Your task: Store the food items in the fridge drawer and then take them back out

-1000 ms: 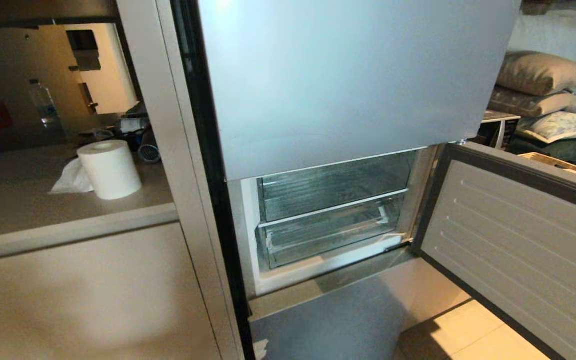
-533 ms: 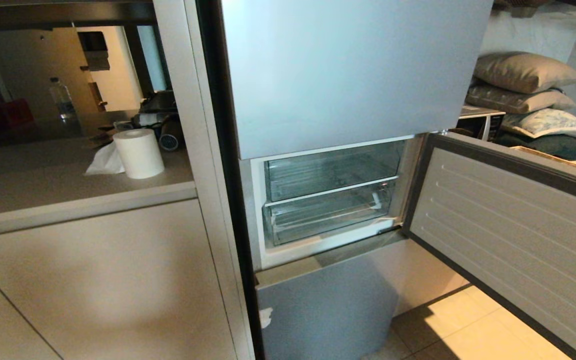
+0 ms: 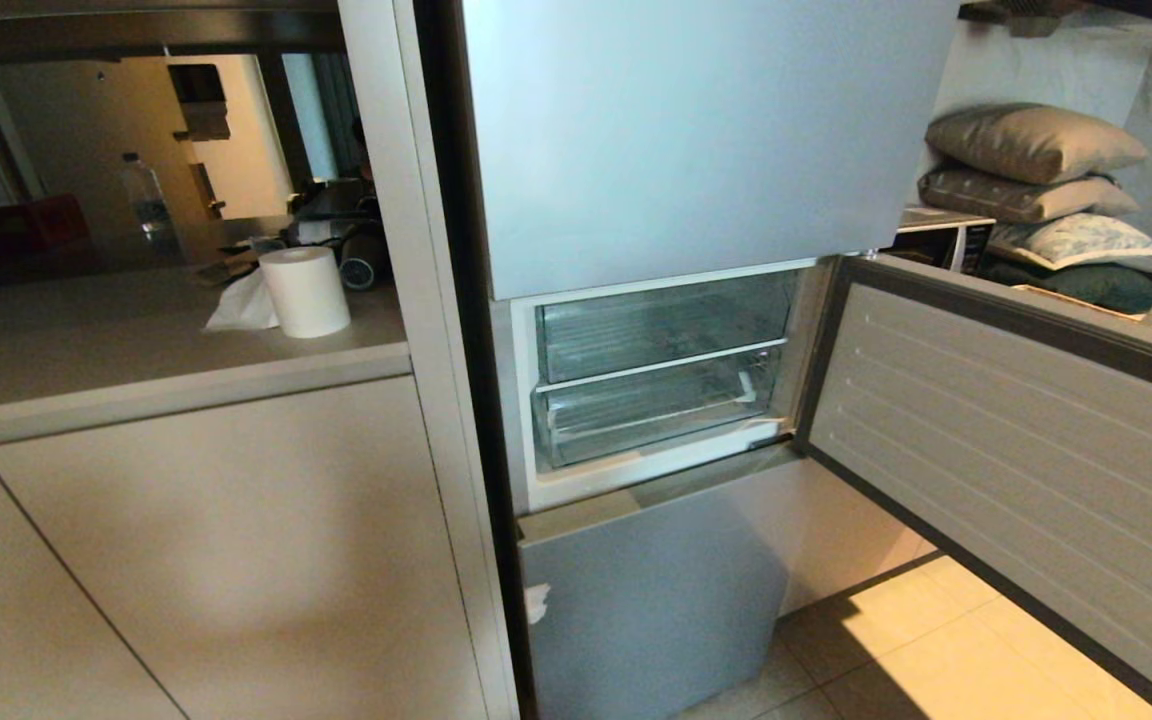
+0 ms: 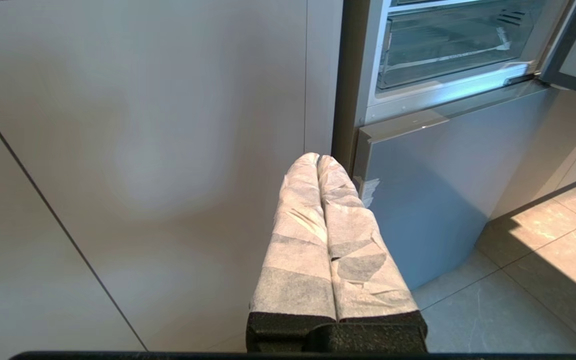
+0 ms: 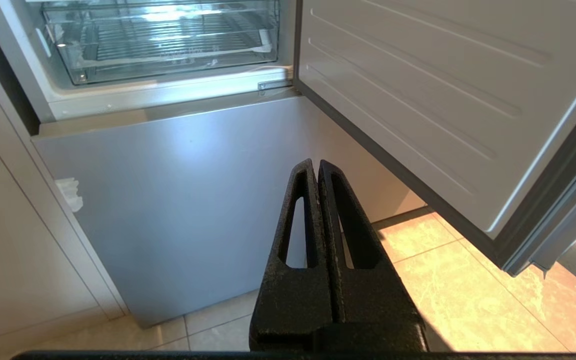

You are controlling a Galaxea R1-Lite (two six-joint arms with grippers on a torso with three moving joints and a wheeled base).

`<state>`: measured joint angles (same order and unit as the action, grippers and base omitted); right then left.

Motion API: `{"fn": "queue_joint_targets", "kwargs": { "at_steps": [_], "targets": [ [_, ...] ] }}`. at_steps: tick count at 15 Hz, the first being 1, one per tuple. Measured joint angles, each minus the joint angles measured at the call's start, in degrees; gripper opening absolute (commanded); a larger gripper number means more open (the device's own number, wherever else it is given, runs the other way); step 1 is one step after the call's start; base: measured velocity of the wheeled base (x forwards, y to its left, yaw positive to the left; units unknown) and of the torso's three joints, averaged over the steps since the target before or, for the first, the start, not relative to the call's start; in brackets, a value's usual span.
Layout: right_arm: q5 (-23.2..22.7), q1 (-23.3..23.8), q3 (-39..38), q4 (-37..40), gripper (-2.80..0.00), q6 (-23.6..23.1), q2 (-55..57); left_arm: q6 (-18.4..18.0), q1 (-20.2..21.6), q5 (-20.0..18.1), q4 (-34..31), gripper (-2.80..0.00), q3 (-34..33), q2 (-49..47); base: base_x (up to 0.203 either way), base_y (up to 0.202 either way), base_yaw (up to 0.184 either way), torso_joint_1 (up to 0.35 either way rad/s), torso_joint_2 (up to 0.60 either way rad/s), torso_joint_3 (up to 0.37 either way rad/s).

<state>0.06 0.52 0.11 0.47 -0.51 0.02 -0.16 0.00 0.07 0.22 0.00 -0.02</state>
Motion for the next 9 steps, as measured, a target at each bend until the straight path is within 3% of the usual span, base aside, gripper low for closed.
{"fn": "queue_joint_targets", "kwargs": {
  "at_steps": [3,5,9],
  "targets": [
    [0.9,0.0,0.8,1.1,-2.80,1.2,0.1,0.0,0.0,0.0,0.0,-2.80,0.0,0.0,0.000,0.000,0.000,0.000,0.00,0.000],
    [4.3,0.0,5.8,1.4,-2.80,3.4,2.0,0.0,0.0,0.0,0.0,-2.80,0.0,0.0,0.000,0.000,0.000,0.000,0.00,0.000],
    [12.0,0.7,18.1,1.3,-2.80,14.5,15.5,0.0,0.0,0.0,0.0,-2.80,0.0,0.0,0.000,0.000,0.000,0.000,0.00,0.000]
  ]
}}
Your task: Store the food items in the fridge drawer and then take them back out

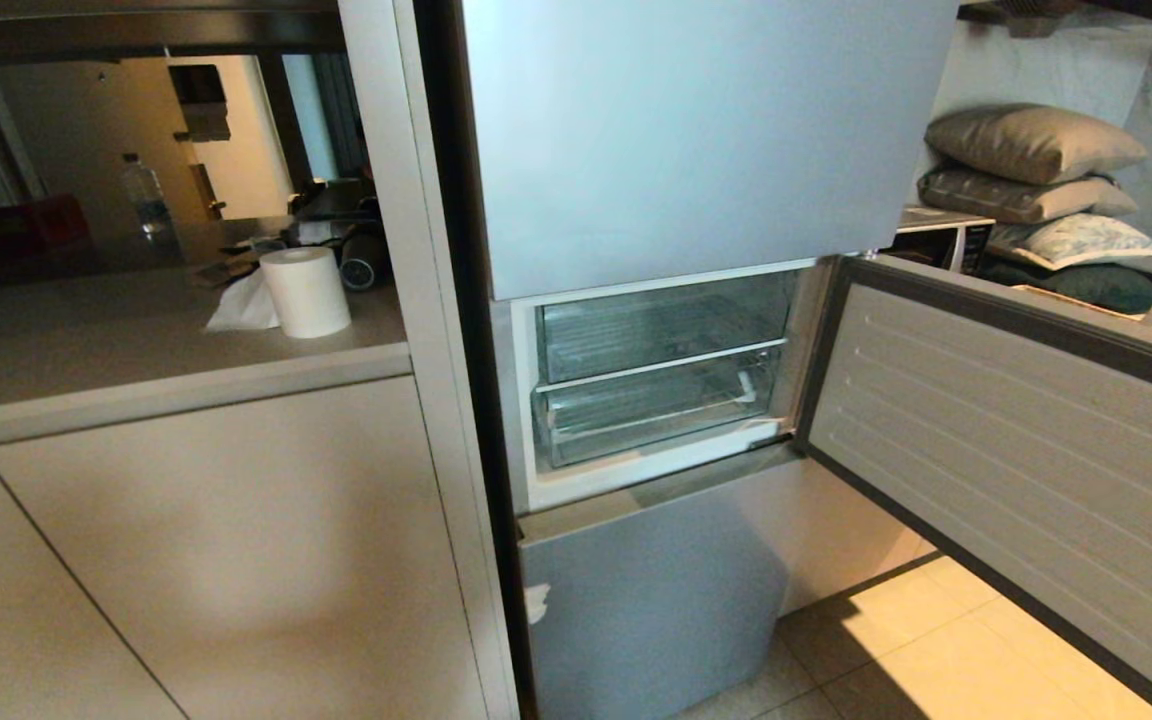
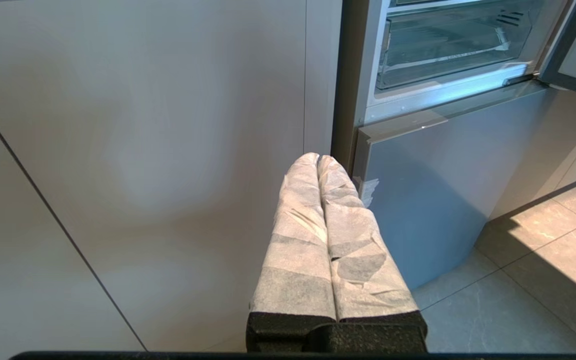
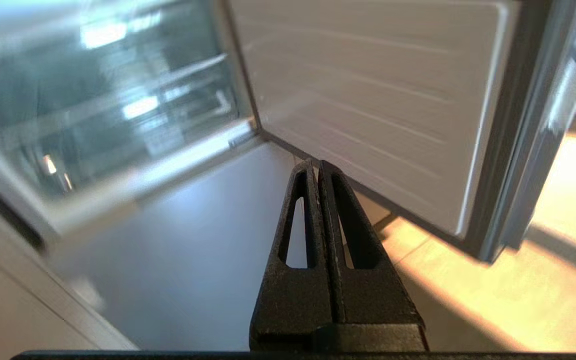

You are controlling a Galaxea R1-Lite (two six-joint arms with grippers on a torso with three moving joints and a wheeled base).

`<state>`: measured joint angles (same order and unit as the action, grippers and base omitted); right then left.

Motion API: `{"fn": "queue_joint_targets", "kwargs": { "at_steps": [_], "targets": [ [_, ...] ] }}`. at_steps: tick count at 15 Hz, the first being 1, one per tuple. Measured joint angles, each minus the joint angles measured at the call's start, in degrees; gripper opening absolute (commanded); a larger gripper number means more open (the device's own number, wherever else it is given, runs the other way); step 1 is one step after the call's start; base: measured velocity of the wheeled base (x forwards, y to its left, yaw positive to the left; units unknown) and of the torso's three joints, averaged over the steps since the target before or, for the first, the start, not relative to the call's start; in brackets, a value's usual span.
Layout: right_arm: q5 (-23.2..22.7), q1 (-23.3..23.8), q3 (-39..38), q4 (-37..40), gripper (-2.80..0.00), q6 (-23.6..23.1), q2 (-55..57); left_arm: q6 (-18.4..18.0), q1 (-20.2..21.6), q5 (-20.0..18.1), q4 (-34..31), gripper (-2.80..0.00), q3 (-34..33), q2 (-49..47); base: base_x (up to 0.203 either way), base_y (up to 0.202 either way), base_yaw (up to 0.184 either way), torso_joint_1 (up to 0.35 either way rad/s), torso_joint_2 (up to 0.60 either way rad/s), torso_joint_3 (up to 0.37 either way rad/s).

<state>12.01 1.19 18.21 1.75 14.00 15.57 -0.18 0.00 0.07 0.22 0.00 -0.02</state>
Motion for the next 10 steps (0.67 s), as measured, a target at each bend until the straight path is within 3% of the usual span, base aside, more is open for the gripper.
{"fn": "queue_joint_targets", "kwargs": {
  "at_steps": [3,7,10],
  "targets": [
    [-1.4,6.9,6.2,-5.5,-2.80,10.8,14.2,0.0,0.0,0.0,0.0,-2.80,0.0,0.0,0.000,0.000,0.000,0.000,0.00,0.000],
    [-10.3,28.2,9.4,-23.9,-2.80,17.4,32.9,0.0,0.0,0.0,0.0,-2.80,0.0,0.0,0.000,0.000,0.000,0.000,0.00,0.000],
    [-17.6,44.1,12.7,-35.6,-2.80,19.1,42.0,0.0,0.0,0.0,0.0,-2.80,0.0,0.0,0.000,0.000,0.000,0.000,0.00,0.000]
  ]
}}
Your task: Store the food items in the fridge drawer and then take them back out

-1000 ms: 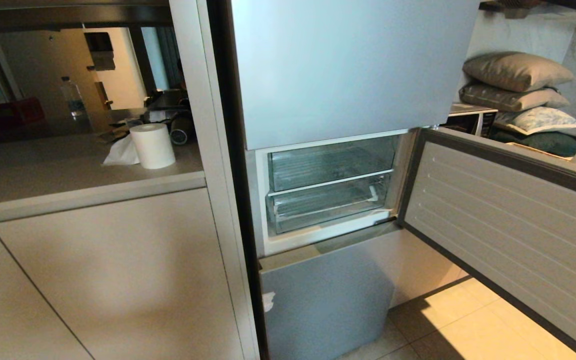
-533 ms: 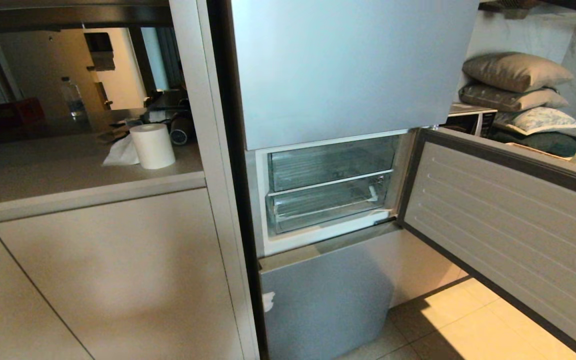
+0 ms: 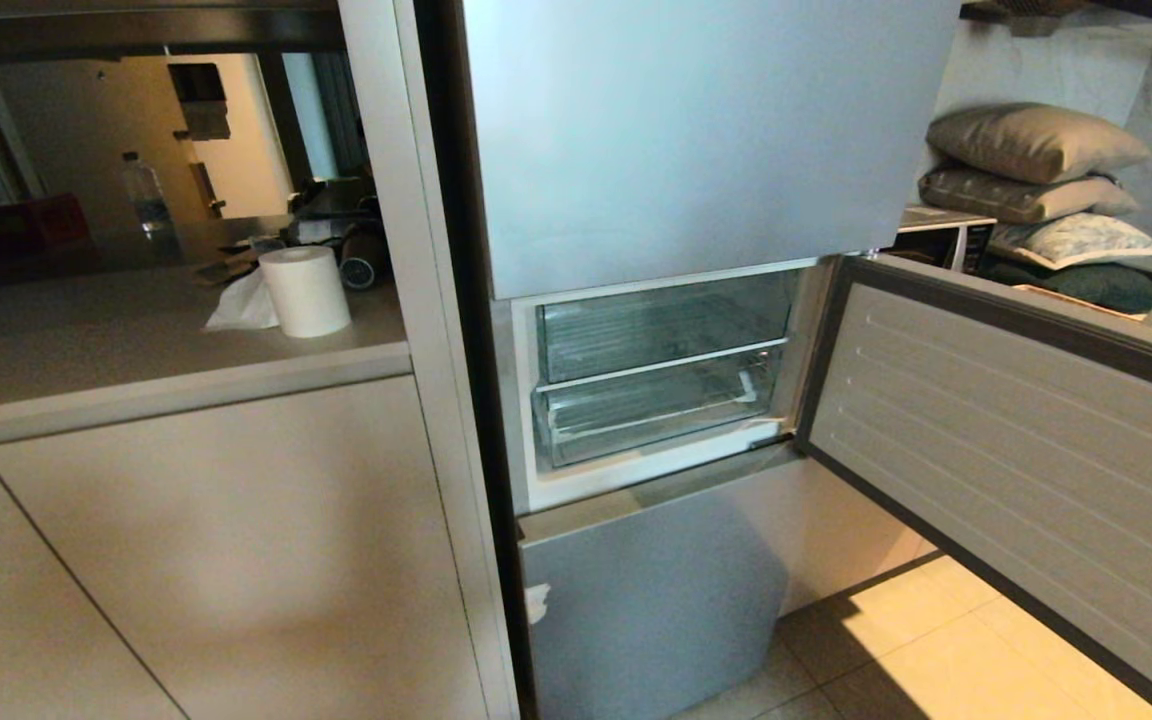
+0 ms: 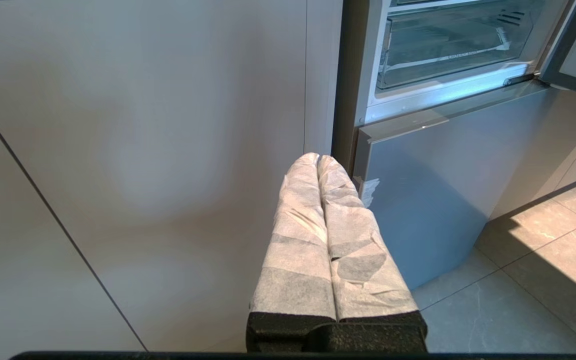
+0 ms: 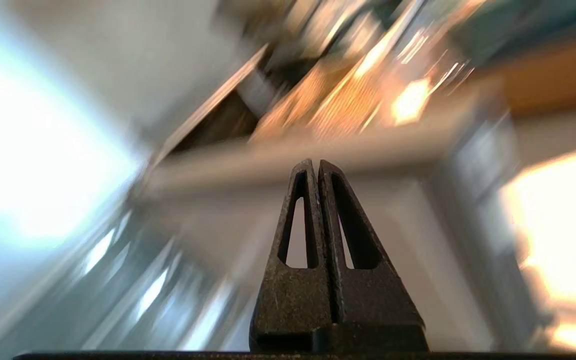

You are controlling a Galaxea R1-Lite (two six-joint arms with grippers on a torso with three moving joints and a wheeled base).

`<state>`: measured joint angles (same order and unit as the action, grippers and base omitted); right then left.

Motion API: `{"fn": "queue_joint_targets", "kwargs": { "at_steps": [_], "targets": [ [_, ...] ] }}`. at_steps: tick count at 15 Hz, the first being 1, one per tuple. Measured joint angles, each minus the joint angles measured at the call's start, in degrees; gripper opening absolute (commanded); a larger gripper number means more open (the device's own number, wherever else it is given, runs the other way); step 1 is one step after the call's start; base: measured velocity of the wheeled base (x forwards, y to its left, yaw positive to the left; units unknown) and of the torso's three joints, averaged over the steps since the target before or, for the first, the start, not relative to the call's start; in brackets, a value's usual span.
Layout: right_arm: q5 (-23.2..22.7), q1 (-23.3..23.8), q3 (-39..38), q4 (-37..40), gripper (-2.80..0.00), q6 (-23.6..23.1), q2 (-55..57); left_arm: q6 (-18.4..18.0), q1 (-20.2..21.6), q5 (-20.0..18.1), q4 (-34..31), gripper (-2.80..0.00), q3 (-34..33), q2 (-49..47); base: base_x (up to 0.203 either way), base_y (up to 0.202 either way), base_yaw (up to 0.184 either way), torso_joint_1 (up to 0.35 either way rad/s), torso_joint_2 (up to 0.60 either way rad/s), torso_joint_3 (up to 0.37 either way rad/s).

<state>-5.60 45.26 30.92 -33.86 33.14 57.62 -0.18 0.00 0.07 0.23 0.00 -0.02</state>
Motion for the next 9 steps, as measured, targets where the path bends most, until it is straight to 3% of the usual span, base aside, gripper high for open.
{"fn": "queue_joint_targets", "kwargs": {
  "at_steps": [2,4,6,9],
  "targets": [
    [-4.4,10.8,3.3,-5.2,-2.80,1.6,5.8,0.0,0.0,0.0,0.0,-2.80,0.0,0.0,0.000,0.000,0.000,0.000,0.00,0.000],
    [-8.0,18.8,7.0,-10.1,-2.80,4.1,11.9,0.0,0.0,0.0,0.0,-2.80,0.0,0.0,0.000,0.000,0.000,0.000,0.00,0.000],
    [-9.3,23.0,10.4,-12.1,-2.80,5.7,17.8,0.0,0.0,0.0,0.0,-2.80,0.0,0.0,0.000,0.000,0.000,0.000,0.00,0.000],
    [-12.0,24.9,13.3,-13.2,-2.80,8.3,27.8,0.0,0.0,0.0,0.0,-2.80,0.0,0.0,0.000,0.000,0.000,0.000,0.00,0.000]
  ]
}}
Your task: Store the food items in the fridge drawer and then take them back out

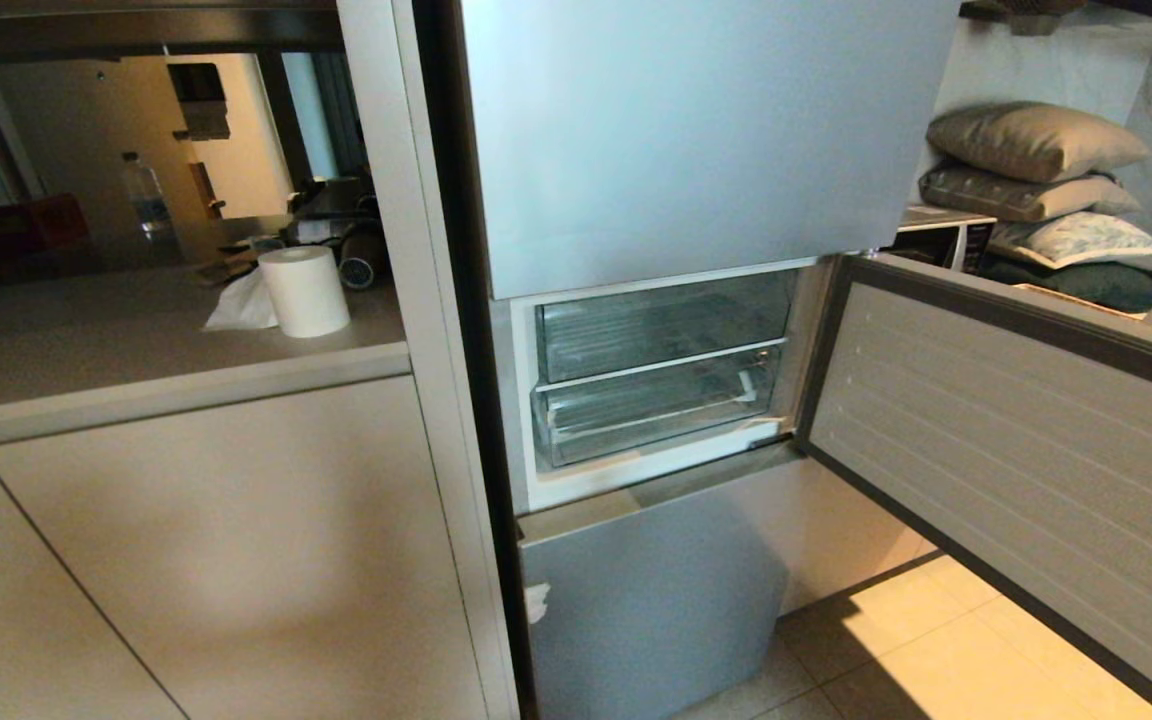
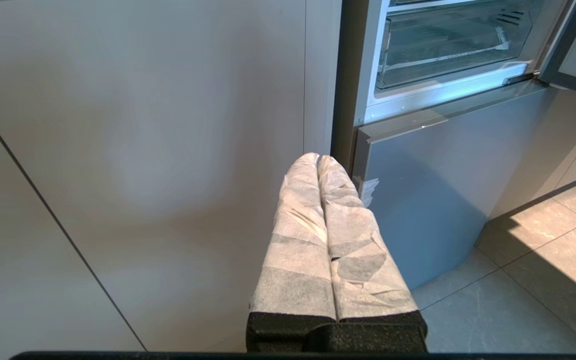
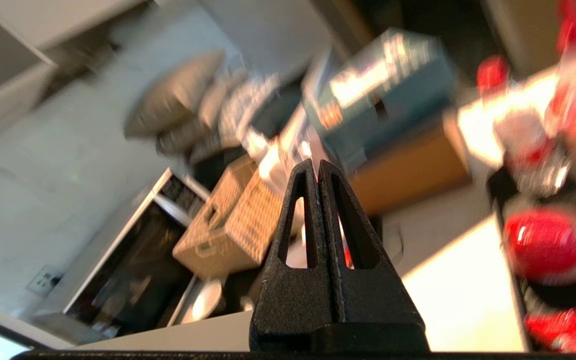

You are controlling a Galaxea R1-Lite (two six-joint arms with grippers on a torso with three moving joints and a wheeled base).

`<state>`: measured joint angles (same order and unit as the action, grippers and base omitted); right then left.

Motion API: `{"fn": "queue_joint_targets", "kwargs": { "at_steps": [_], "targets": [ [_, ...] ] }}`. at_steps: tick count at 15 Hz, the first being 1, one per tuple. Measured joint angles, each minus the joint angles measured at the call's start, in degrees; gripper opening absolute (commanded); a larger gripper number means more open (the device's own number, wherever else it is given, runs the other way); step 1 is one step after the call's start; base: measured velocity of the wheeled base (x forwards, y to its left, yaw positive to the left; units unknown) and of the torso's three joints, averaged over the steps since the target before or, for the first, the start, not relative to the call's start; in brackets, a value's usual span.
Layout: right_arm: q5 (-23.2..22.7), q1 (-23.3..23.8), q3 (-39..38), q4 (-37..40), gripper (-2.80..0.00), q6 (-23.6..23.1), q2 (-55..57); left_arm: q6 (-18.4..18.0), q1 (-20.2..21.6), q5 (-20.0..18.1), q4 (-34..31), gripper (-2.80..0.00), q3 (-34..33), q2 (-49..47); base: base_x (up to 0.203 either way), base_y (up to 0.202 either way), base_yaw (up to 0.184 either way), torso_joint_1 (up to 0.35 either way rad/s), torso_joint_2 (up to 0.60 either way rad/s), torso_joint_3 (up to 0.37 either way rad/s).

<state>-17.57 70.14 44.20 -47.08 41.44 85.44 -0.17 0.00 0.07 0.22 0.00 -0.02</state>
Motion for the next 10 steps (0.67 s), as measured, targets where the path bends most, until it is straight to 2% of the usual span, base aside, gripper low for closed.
{"fn": "queue_joint_targets", "kwargs": {
  "at_steps": [2,4,8,10],
  "targets": [
    [-5.4,0.4,0.9,-1.8,-2.80,4.6,6.8,0.0,0.0,0.0,0.0,-2.80,0.0,0.0,0.000,0.000,0.000,0.000,0.00,0.000],
    [-12.7,0.5,1.4,-2.3,-2.80,10.8,12.3,0.0,0.0,0.0,0.0,-2.80,0.0,0.0,0.000,0.000,0.000,0.000,0.00,0.000],
    [-26.3,0.5,1.3,-2.5,-2.80,21.9,18.5,0.0,0.0,0.0,0.0,-2.80,0.0,0.0,0.000,0.000,0.000,0.000,0.00,0.000],
    [-29.6,0.1,1.6,-2.8,-2.80,25.2,20.0,0.0,0.0,0.0,0.0,-2.80,0.0,0.0,0.000,0.000,0.000,0.000,0.00,0.000]
  ]
}}
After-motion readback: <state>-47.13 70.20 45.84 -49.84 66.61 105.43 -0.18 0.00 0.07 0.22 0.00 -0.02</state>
